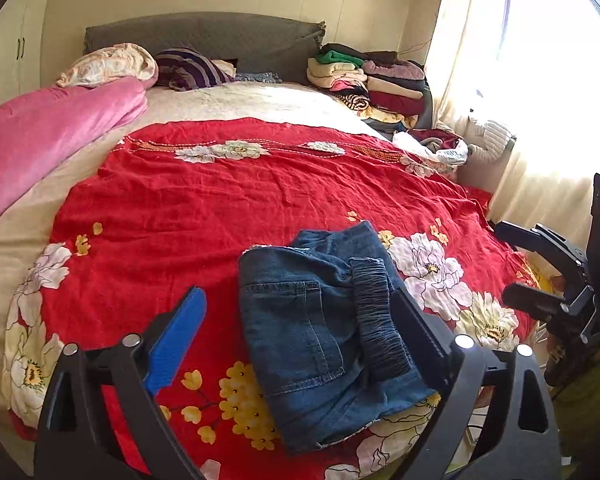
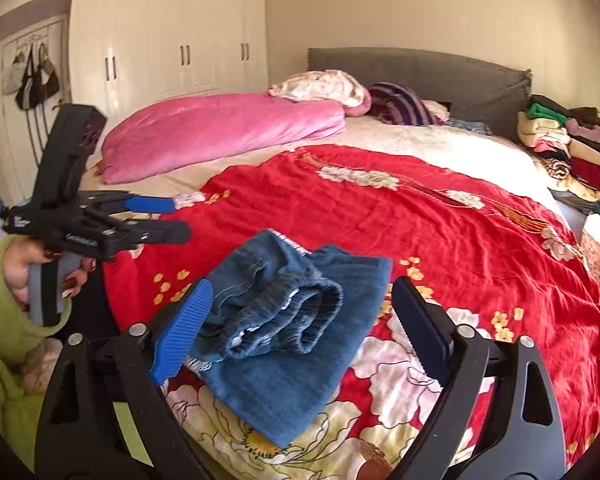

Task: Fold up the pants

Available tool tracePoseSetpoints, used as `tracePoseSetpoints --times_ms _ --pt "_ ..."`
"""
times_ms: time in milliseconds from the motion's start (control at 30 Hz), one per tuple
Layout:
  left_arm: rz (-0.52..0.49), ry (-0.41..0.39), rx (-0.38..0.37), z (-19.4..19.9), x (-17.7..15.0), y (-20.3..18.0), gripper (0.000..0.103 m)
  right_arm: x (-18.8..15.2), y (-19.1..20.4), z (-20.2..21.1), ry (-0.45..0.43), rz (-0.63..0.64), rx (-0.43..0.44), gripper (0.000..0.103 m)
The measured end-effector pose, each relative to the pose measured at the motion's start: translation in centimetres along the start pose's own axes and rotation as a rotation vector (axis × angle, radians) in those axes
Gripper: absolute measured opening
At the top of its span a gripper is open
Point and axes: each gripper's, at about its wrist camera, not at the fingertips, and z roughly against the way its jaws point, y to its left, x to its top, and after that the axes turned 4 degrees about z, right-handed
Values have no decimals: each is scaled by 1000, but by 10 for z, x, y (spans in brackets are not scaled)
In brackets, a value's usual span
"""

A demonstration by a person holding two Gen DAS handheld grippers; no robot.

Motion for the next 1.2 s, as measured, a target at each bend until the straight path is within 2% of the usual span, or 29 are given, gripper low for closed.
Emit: tracePoseSetpoints --times_ms 133,433,767,1000,1200 --pt "-1 0 11 2 -1 1 98 -1 -7 2 -15 -22 -33 91" --pt "16 28 47 -6 -7 9 98 -5 -22 -1 -12 -95 -99 93" --pt "98 113 47 -36 -23 28 98 -25 -41 -25 77 -223 -148 93" --pt "166 183 16 -65 -37 36 98 -47 -53 -62 195 -323 -89 92" --pt "177 212 9 -84 -46 37 98 -58 -61 -91 260 -400 -15 77"
